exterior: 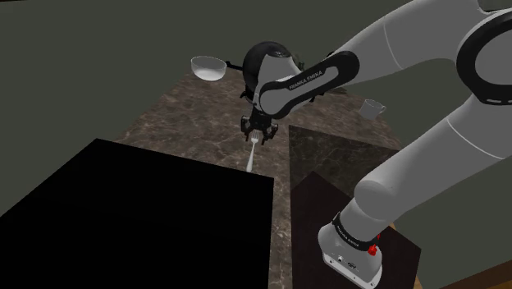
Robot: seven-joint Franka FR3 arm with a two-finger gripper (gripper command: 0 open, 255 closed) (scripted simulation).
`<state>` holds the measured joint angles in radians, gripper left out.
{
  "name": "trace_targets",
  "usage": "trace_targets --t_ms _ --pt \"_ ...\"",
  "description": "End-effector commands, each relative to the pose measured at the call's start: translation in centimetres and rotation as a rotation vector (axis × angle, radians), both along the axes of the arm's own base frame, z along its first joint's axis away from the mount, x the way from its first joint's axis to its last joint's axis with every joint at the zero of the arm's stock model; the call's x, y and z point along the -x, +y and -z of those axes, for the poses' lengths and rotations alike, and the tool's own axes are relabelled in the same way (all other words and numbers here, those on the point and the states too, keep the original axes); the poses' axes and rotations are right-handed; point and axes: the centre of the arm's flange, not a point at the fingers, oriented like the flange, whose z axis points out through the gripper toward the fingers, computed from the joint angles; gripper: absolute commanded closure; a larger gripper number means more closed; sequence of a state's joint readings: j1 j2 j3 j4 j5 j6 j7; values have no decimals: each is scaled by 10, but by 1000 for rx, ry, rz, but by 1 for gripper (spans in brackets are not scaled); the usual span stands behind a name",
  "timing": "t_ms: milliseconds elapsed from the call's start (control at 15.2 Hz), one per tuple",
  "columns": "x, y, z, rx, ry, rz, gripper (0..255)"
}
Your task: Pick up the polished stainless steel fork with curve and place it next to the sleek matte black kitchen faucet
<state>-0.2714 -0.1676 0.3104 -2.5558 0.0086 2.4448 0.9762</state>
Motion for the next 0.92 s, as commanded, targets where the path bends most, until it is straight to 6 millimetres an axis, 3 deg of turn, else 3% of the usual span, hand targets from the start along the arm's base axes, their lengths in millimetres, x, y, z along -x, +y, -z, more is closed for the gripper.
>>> trace_targets --t_ms 0,462,858 --pt "0 1 2 -2 -3 -2 255" --pt "0 1 2 -2 -3 -2 255" --pt "0 1 -30 -2 -3 -2 255"
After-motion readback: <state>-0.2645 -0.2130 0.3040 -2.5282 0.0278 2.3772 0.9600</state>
